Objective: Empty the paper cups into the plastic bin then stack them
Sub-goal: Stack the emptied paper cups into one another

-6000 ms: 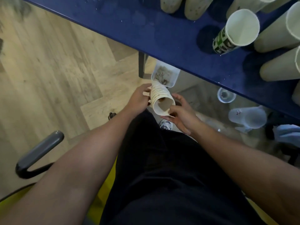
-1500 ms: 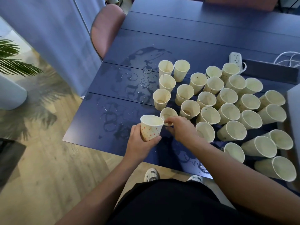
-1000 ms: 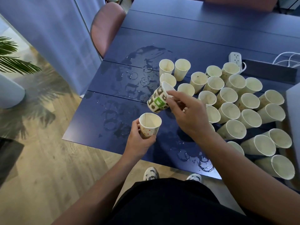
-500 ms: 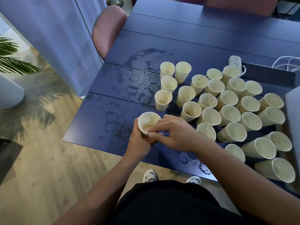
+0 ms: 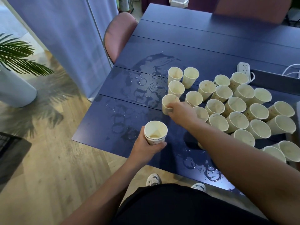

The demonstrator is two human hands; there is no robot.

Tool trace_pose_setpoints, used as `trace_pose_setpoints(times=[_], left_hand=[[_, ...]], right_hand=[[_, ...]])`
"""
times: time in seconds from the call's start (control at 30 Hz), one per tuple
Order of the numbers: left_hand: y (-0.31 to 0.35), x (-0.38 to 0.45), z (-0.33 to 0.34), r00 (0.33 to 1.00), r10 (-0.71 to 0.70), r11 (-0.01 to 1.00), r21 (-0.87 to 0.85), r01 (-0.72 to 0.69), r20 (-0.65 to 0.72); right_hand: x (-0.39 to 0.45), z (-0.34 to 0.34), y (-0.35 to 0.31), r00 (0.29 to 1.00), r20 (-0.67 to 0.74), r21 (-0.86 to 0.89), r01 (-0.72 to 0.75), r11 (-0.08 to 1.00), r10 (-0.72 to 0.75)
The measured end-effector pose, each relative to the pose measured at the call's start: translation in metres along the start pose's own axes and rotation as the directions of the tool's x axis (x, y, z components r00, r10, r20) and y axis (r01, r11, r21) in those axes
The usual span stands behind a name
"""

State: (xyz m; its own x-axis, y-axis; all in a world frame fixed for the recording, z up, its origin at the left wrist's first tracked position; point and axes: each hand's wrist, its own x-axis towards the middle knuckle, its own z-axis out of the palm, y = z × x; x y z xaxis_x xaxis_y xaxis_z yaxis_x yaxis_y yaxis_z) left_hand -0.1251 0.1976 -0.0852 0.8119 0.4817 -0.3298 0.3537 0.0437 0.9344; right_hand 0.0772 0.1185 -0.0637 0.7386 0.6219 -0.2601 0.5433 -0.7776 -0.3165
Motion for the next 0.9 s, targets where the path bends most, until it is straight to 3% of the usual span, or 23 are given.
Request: trace_pose_setpoints(times=[0.13, 0.3, 0.5, 0.7, 0.9], left_hand=[[-0.003, -0.004, -0.002, 1.000, -0.026, 1.000, 0.018, 0.026, 0.002], [-0.006, 0.001, -0.006, 0.998, -0.066, 0.996, 0.064, 0.066, 0.000], [0.000, 0.011, -0.002, 0.997, -0.081, 0.988, 0.134, 0.080, 0.008], [0.005, 0.023, 0.009, 0.998, -0.057, 0.986, 0.156, 0.053, 0.022], [0.001, 0.026, 0.019, 0.999, -0.039, 0.984, 0.175, 0.032, 0.036]], right_hand=[[-0.007, 0.008, 0.004, 1.000, -0.014, -0.046, 0.012, 0.999, -0.013], [-0.019, -0.023, -0.012, 0.973, -0.199, 0.116, 0.140, 0.983, -0.116], [-0.051, -0.061, -0.027, 0.812, -0.473, 0.109, 0.439, 0.892, -0.342], [-0.075, -0.059, -0.024, 0.761, -0.427, 0.040, 0.556, 0.830, -0.489], [-0.078, -0.057, -0.015, 0.730, -0.468, 0.070, 0.592, 0.803, -0.498]])
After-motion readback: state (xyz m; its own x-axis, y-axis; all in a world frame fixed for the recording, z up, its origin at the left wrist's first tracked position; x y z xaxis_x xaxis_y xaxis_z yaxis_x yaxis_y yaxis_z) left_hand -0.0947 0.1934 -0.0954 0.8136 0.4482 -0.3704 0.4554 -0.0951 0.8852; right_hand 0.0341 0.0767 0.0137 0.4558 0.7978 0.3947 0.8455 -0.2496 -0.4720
